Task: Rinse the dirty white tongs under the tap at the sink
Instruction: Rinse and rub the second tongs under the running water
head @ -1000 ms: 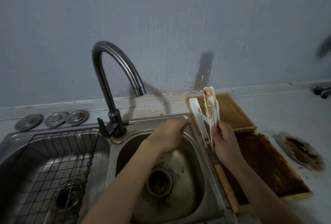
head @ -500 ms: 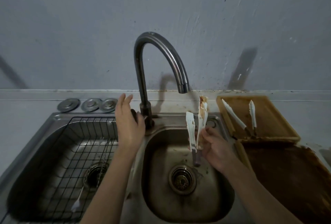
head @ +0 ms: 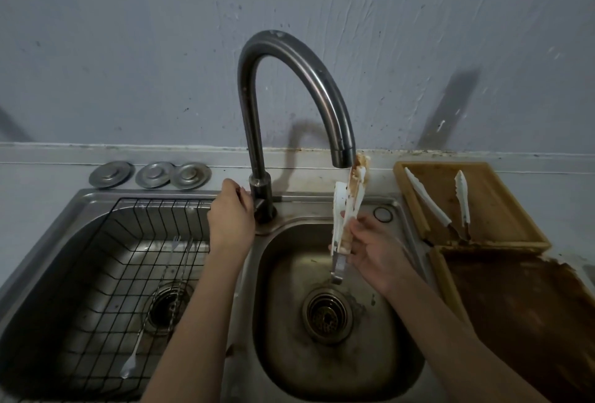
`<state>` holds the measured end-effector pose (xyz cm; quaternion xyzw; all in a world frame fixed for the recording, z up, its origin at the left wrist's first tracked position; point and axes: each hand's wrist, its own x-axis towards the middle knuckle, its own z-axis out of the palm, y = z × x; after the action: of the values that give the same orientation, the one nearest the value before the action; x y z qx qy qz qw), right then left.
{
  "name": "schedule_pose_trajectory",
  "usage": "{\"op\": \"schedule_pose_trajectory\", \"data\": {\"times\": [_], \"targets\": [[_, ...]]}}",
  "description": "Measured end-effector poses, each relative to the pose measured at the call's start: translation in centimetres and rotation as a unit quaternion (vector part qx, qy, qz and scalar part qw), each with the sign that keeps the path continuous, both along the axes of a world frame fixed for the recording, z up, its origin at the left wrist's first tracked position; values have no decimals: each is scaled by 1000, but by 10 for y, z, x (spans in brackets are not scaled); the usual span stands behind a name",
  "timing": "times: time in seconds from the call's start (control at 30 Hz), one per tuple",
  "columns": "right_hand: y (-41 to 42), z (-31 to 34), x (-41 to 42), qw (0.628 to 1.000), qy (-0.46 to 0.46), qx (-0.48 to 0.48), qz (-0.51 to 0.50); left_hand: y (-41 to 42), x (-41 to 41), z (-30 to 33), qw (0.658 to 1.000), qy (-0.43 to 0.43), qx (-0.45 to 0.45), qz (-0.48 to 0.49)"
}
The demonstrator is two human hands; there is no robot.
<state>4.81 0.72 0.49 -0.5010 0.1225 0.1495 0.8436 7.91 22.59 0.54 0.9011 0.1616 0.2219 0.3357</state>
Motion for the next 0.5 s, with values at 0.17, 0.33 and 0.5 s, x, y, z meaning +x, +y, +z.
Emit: {"op": "schedule_pose_trajectory", "data": {"times": [0.17,0.33,0.5], "targets": [[3,-2,3,1000,-6,-24,-19,1,-3,-6,1000,-16,-12,5],[3,-1,3,998,-17,-35,-44,1,-5,-14,1000,-19,-25,-2],[9,7,0,997,-32,-44,-48,4,-9,-15,998,-43,-54,12]]}}
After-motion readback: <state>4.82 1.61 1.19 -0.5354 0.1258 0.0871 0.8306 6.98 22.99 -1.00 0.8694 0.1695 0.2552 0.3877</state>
